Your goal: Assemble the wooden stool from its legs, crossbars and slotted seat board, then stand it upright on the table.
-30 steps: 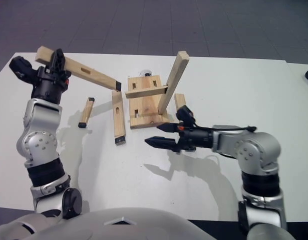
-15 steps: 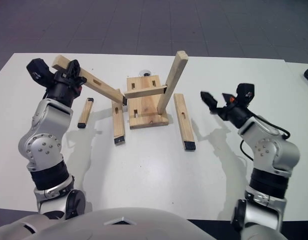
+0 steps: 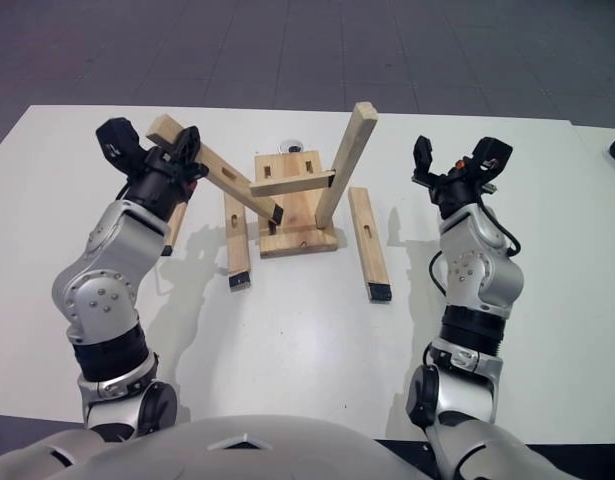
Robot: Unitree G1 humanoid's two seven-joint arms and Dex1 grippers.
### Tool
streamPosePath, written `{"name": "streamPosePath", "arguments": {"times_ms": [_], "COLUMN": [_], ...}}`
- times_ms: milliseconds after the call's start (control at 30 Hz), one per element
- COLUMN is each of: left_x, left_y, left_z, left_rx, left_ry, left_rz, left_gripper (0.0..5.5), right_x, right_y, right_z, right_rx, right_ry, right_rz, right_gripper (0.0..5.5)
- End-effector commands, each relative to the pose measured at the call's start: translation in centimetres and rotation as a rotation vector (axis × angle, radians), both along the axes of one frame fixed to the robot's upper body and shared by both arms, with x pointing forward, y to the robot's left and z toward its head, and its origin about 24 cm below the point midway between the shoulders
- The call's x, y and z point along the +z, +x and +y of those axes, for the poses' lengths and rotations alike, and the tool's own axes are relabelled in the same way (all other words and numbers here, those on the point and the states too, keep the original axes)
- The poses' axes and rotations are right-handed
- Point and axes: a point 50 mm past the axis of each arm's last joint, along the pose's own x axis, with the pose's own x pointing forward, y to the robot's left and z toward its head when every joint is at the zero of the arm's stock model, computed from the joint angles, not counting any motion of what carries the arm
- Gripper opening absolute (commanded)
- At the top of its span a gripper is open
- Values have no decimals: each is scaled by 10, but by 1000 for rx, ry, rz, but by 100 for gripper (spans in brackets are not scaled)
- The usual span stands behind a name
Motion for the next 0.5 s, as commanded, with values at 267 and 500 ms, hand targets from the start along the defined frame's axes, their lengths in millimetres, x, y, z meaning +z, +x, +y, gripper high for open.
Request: {"name": "streamPosePath", "arguments": {"times_ms": [267, 500], "left_x": [-10, -1], "left_y": [-17, -19], "left_z": [11, 18], "left_rx": [30, 51], "left_ry": [52, 21], "left_rz": [123, 114], "left_gripper": [105, 105], "right_x": [-8, -12], "right_y": [-5, -4], "right_z": [9, 13], "right_rx": [35, 46], "right_ry": [-44, -47], "right_rz": [28, 42], "right_gripper": [540, 540]}}
